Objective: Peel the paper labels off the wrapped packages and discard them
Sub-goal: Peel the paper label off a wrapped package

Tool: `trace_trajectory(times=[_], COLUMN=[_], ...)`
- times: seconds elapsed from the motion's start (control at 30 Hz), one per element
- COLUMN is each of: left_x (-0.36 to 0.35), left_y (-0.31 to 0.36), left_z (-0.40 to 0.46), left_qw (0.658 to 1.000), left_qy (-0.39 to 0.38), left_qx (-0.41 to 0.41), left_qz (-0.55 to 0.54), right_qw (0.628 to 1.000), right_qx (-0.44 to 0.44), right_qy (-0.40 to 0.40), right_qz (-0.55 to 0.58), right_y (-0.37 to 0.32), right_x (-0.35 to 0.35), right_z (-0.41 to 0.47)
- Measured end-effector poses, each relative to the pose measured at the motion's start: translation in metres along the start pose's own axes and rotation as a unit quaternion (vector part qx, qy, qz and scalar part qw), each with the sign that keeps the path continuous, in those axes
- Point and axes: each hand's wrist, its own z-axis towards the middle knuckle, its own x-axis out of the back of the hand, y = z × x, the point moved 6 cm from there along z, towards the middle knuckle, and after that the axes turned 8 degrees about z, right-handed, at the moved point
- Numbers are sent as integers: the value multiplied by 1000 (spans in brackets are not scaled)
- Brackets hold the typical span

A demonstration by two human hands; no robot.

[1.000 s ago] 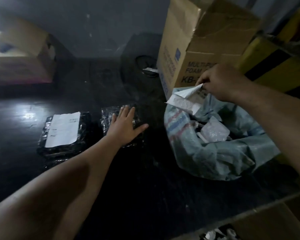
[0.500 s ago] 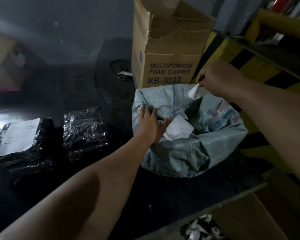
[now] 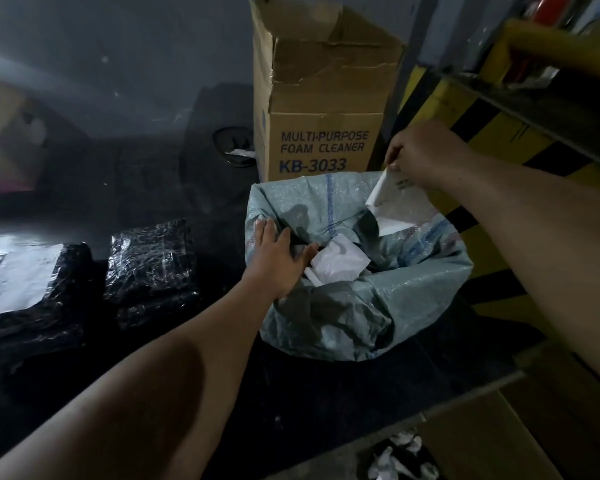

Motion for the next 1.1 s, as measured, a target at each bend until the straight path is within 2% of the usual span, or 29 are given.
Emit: trace_trajectory(times=[0.13,0.27,0.4,0.57,0.73,1.1], left_x=[5,5,5,7,6,5], left_y=[3,3,3,3,3,1], left_z=[-4,-5,-5,-6,-5,-4], left_qw=[1000,1000,1000,1000,1000,1000], left_qy=[10,2,-3,10,13,25], left_qx=[-4,-5,-4,0,0,-4], left_qz=[-4,11,7,-7,-2,-4], right_qw=[1000,999,999,999,999,999], right_qx=[8,-11,-19,-15,0,20], right_qy=[-4,37,-20,30,36,37], right_qz=[11,22,24,-1,28,2], right_y=[1,1,0,3,3,7], right_x=[-1,-1,-3,-3,-1,-8], right_z=[3,9,18,16,13,14])
